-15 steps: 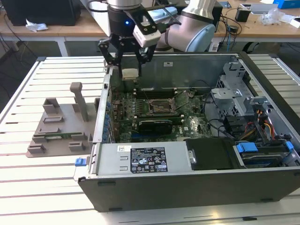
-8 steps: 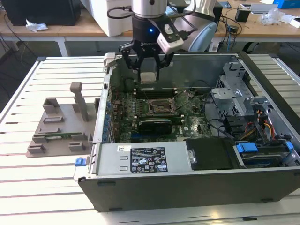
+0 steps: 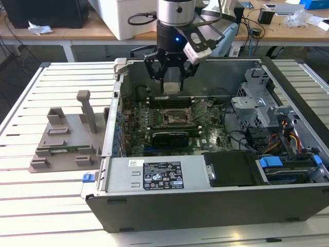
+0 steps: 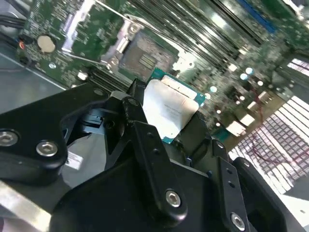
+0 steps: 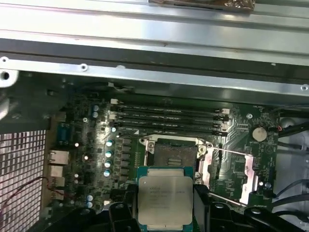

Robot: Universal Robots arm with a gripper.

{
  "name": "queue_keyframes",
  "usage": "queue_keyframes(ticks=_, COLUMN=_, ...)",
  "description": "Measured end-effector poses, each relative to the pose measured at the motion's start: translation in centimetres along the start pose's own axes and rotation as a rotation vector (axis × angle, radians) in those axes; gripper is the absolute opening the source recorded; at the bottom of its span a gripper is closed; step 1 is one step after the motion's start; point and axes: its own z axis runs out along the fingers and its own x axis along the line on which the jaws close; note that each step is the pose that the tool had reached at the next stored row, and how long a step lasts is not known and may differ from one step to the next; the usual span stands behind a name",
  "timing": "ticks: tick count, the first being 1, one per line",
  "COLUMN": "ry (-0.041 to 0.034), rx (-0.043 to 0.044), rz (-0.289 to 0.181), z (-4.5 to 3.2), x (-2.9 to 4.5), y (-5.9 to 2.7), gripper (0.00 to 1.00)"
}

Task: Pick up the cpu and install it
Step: 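Pick up the cpu and move it towards the insertion slot, then place the cpu into insertion slot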

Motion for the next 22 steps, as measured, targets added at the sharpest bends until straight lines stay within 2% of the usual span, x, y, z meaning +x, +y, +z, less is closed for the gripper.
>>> queue_keyframes(ticks=3, ry=0.0001, rx=0.0001, rz=0.000, z=0.78, x=-1.54, y=-0.09, gripper=0.55)
queue_keyframes(ticks=8, ry=0.0000, rx=0.0001, rz=0.000, z=1.35, x=-3.05, y=-0.21, gripper=0.55)
queue_keyframes(ticks=13, ry=0.0000, rx=0.0002, rz=0.000, z=2.00, x=-3.08, y=-0.22, gripper=0.55)
queue_keyframes(ticks=22, ry=0.0001, rx=0.0013, rz=0.000, z=2.08, x=-3.09, y=-0.22, gripper=0.55)
